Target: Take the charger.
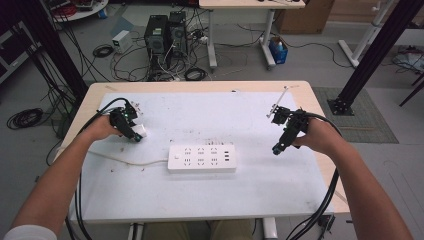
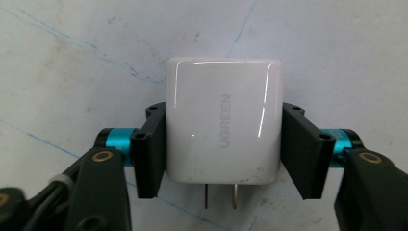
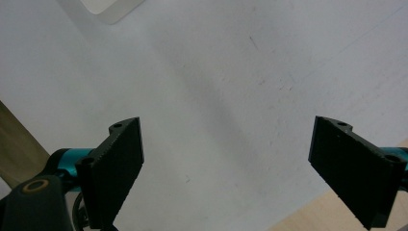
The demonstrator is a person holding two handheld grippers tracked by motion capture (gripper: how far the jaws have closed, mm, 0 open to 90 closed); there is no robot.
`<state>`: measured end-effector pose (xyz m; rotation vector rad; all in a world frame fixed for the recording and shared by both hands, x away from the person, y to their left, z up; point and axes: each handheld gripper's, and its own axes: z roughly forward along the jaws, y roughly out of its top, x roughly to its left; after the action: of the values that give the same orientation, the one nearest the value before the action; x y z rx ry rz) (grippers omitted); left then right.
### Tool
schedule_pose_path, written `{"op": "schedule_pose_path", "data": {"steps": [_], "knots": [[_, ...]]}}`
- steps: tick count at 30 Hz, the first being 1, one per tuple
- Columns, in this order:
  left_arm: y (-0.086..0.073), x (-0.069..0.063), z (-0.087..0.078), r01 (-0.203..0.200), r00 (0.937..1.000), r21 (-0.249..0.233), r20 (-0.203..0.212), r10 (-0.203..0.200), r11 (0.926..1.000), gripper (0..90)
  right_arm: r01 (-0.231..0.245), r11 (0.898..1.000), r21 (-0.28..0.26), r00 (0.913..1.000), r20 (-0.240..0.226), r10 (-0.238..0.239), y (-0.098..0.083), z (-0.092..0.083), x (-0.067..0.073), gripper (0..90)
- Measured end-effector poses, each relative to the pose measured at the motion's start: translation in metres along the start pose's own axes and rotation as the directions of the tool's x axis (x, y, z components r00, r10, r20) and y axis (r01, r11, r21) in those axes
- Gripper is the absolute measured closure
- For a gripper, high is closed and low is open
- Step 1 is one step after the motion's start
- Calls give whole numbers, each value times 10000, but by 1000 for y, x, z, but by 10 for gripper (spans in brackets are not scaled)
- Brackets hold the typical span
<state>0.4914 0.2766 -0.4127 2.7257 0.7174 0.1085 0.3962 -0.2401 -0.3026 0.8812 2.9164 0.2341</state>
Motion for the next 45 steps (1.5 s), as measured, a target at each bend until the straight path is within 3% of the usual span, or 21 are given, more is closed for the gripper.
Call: {"op": "schedule_pose_path", "data": {"steps": [9,15,17,18,20,23,24,26,28,32,39,43,45], "knots": [[0,-4,-3,-115,9997,47,-235,116,9999,426,-32,9999,-134,10000,-29,32,-1,0,2,115],[4,-13,-21,10,10000,-753,-94,-17,9972,426,-164,9998,-105,9998,79,165,-3,1,1,115],[5,-15,-25,-105,9999,-863,-38,102,9962,426,-195,9998,-99,9998,104,196,-3,1,1,114],[7,-21,-32,-144,9999,-1260,16,147,9919,426,-367,9993,-71,9992,143,368,-3,1,4,115],[10,-29,-39,-312,9995,-1307,-80,304,9909,426,-191,9998,-108,9995,242,193,-3,1,4,115],[11,-35,-47,-403,9991,-1352,-143,387,9900,426,-384,9992,-87,9989,262,387,-3,1,6,115],[12,-41,-54,-107,9999,-1507,-140,87,9885,426,-330,9994,-138,9987,372,335,-4,2,6,115],[12,-43,-58,-64,9998,-1475,-192,36,9890,426,-440,9990,-99,9982,409,444,-4,2,7,115],[10,-50,-69,243,9994,-1718,-213,-284,9848,426,-388,9991,-176,9979,520,397,-6,2,9,115],[6,-61,-83,256,9987,-1841,-381,-332,9826,426,-322,9990,-301,9979,544,338,-6,0,10,115],[2,-83,-102,34,9985,-1907,-524,-136,9816,426,-221,9988,-447,9978,610,248,-7,-3,16,115],[3,-97,-110,-143,9992,-2065,-391,64,9783,426,-200,9984,-536,9972,706,238,-7,-5,19,115],[3,-97,-110,-143,9992,-2065,-391,64,9783,426,-222,9980,-585,9969,741,265,-7,-5,20,115]]}}
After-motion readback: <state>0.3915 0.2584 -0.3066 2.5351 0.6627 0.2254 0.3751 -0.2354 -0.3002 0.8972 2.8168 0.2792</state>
